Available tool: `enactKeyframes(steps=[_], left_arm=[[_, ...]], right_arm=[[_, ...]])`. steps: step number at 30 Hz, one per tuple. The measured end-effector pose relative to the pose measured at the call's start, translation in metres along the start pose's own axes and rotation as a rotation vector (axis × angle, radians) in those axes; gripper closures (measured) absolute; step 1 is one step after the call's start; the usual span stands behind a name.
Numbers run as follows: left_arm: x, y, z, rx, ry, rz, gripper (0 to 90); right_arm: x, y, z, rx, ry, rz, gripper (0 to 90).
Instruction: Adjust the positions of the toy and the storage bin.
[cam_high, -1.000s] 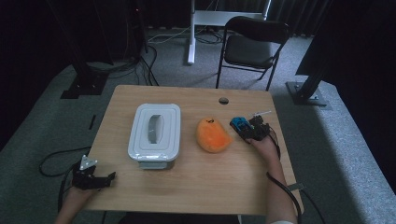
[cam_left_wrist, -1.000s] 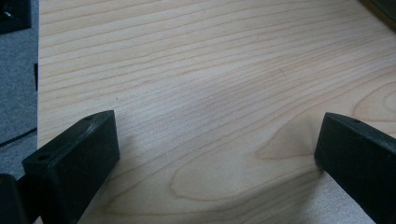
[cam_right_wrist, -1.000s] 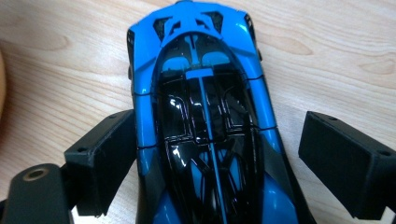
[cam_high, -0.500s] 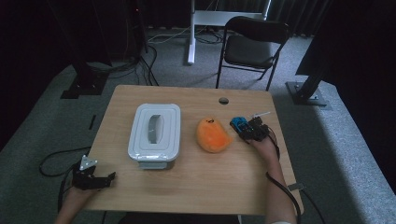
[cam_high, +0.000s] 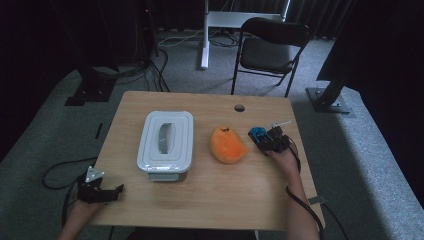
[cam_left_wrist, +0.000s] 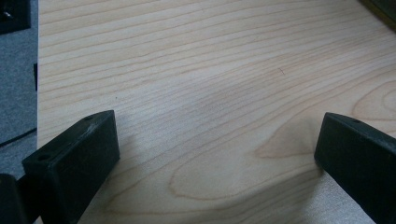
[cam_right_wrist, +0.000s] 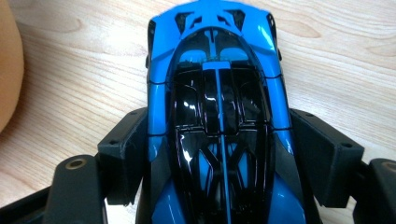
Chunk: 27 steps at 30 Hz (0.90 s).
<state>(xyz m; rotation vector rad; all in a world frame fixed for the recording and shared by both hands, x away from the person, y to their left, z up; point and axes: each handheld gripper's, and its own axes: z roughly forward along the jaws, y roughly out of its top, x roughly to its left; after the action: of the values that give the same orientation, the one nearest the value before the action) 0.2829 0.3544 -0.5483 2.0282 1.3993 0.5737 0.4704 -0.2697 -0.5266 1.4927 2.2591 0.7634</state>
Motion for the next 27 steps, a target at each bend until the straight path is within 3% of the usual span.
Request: enactKeyframes(steps=[2,11,27], left_arm=[[0.0,0.0,0.0,0.0,0.0,0.0,0.3],[0.0,0.0,0.0,0.0,0.0,0.0,0.3],[0.0,0.0,0.0,0.002,0.0,0.001,0.3]], right_arm=[[0.0,0.0,-0.003,-0.016,0.005,0.02,26.5],[0.001,-0.006,-0.012,0.001,-0.007,0.027,26.6],[-0.005,-0.033,-0.04,-0.022,-0.025,0.066,26.6]])
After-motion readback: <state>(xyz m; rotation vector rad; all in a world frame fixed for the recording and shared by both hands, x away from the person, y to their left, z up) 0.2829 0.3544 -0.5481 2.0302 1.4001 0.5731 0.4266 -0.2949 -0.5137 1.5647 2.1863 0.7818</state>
